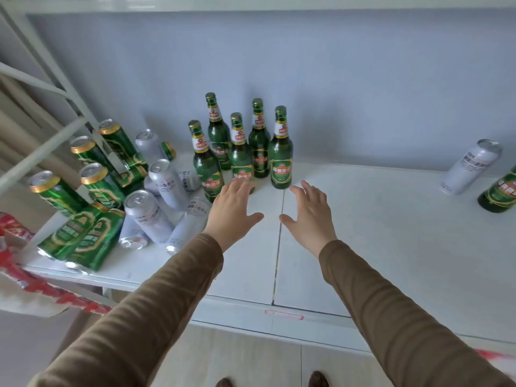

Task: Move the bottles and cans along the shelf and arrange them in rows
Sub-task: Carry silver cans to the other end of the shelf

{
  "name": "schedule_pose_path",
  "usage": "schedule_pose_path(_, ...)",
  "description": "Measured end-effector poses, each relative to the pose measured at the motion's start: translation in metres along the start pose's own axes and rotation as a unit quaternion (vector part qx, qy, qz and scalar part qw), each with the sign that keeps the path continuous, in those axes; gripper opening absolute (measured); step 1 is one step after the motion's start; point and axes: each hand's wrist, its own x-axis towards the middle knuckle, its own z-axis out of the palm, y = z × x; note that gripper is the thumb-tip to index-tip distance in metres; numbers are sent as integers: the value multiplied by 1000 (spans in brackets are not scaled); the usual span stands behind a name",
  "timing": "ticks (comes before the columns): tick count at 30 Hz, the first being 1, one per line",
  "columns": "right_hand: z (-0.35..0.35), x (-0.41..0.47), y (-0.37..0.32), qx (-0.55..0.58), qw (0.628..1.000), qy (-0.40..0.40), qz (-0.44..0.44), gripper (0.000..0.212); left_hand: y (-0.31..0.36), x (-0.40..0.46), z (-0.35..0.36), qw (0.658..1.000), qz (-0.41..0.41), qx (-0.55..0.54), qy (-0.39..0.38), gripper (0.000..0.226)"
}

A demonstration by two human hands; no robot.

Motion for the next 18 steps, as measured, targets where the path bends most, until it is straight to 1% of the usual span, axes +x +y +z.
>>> schedule_pose_path(7,41,0,-89,39,999,-11,-23,72,-87,-29,-40,999,17,11,42,78)
schedule_pose_path(11,60,5,-122,50,997,-19,-52,69,-121,-35,-57,997,16,14,79,71)
schedule_pose_path(13,73,11,-134,59,996,-34,-58,69,-137,-37,-63,995,8,22,94,69)
schedule_pose_path(18,106,28,-154,84,993,-80,-33,68,-173,-44,-79,994,-39,20,97,78)
